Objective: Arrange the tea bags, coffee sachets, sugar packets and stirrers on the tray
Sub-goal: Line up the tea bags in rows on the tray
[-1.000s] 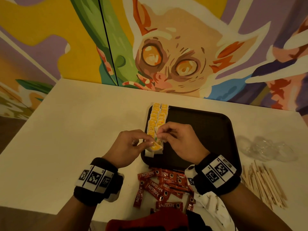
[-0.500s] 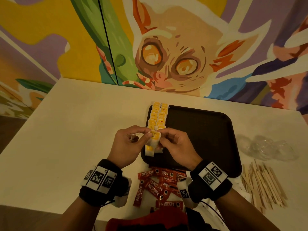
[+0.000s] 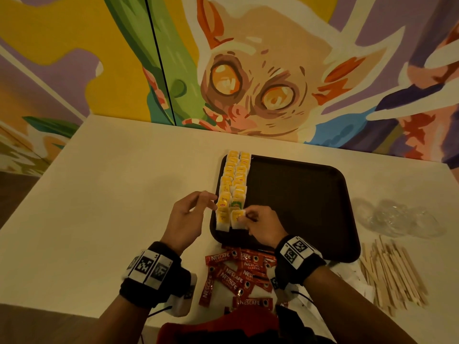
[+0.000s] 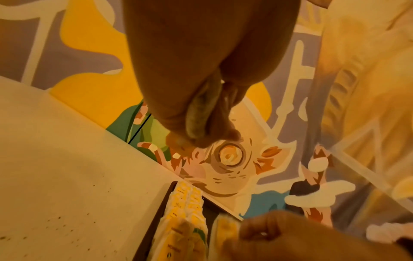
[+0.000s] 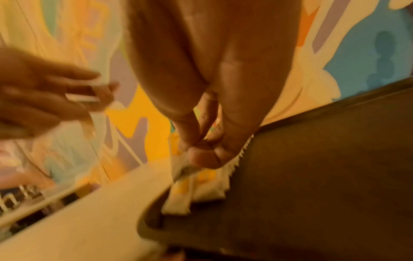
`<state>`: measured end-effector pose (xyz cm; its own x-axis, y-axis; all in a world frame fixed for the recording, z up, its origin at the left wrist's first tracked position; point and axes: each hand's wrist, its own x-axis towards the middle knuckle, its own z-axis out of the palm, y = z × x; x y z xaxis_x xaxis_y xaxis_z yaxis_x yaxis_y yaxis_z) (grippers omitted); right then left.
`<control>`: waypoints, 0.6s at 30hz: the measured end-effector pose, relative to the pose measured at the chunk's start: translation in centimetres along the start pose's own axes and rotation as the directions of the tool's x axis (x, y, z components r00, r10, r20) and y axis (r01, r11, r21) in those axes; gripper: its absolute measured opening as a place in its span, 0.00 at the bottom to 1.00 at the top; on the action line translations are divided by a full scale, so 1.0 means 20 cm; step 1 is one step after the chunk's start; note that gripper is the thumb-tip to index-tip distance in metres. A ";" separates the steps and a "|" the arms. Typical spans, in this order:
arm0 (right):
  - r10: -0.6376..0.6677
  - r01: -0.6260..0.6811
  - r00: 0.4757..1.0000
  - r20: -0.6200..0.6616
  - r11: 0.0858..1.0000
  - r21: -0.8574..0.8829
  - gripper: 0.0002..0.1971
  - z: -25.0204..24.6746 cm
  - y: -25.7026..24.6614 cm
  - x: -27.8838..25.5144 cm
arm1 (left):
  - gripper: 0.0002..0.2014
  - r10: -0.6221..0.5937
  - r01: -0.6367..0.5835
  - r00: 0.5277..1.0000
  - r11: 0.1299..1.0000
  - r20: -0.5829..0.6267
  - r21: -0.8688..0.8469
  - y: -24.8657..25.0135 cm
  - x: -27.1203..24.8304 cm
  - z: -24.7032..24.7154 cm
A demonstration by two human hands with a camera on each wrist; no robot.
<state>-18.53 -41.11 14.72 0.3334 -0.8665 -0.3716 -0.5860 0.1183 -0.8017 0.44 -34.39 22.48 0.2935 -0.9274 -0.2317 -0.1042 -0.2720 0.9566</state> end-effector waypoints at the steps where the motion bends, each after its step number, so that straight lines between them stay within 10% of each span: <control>1: 0.034 -0.034 0.999 0.005 0.999 -0.041 0.05 0.02 0.03 0.02 | 0.17 -0.042 0.043 0.999 0.997 0.023 -0.060 0.01 0.00 -0.01; 11: 0.131 -0.133 0.991 -0.024 0.971 -0.199 0.03 0.13 0.14 0.14 | 0.30 -0.277 0.320 0.947 0.851 0.163 -0.417 0.02 -0.03 -0.04; 18: -0.062 0.018 0.963 -0.260 0.986 -0.167 0.09 0.08 -0.03 0.01 | 0.33 -0.352 0.406 0.911 0.690 0.212 -0.599 0.00 -0.01 -0.07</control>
<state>-16.85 -40.58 14.33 0.1651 -0.9685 -0.1864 -0.6947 0.0199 -0.7190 1.65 -33.78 22.86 0.1028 -0.8039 -0.5858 0.6166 -0.4106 0.6717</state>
